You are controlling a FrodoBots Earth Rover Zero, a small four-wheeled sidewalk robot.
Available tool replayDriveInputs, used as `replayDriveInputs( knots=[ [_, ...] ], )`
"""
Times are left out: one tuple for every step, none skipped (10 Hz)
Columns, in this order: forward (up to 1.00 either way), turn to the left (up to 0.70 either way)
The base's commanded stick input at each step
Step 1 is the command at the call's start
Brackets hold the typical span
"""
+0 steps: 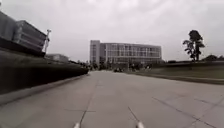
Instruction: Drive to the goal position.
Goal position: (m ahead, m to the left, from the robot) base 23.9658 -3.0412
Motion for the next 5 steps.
replayDriveInputs(
  knots=[
    [0.82,0.14],
    [0.82,0.0],
    [0.82,0.0],
    [0.82,0.0],
    [0.83,0.0]
  ],
)
